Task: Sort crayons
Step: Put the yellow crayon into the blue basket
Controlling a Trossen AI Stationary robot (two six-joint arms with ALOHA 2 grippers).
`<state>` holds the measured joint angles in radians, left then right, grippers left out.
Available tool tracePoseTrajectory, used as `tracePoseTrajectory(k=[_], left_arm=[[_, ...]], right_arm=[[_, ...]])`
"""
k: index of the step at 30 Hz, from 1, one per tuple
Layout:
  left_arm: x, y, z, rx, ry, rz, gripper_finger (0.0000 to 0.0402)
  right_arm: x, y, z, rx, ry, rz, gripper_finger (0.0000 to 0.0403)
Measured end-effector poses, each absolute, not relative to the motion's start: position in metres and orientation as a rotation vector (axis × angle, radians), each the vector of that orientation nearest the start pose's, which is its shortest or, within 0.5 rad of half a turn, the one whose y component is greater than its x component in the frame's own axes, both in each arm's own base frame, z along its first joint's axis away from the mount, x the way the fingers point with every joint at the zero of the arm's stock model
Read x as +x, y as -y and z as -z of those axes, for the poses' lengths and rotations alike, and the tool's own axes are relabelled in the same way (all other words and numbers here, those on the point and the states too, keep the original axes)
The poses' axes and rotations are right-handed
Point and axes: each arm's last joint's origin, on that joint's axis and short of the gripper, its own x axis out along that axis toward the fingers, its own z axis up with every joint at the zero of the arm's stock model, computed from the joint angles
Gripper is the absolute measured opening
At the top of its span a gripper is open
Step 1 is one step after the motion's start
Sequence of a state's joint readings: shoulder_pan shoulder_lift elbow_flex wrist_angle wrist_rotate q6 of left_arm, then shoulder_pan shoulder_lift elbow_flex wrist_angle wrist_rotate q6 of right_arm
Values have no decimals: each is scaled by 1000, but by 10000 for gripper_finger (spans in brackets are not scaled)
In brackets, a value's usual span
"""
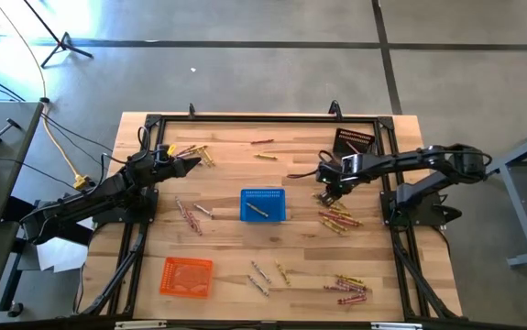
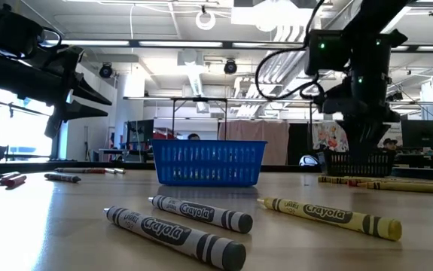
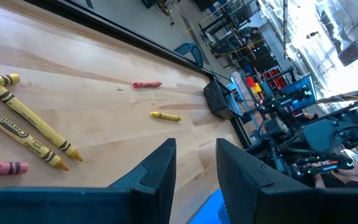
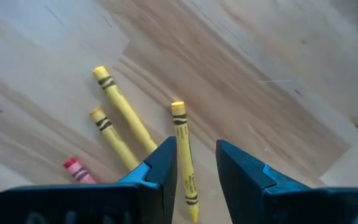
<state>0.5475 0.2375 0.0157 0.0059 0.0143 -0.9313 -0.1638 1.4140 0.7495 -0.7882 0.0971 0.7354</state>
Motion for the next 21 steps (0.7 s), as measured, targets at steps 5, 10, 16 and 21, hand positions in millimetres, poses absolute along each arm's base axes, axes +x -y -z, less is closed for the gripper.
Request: tracePoseTrajectory(k=[5,10,16,21], left_arm=[[94,-57,-150,-965,53,-592,101],[94,-57,-149,-966,53,-592,101],[94,-57,-149,-966,52,-592,101],[94,-57,-150,-965,53,-592,101]], right_arm=[[222,39,-147,613,-1399,736,98],[226,40,-139,613,-1410,737,98],[228,41,-135,606,-1414,745,98],[228,44,-135,630,-1410,748,67]])
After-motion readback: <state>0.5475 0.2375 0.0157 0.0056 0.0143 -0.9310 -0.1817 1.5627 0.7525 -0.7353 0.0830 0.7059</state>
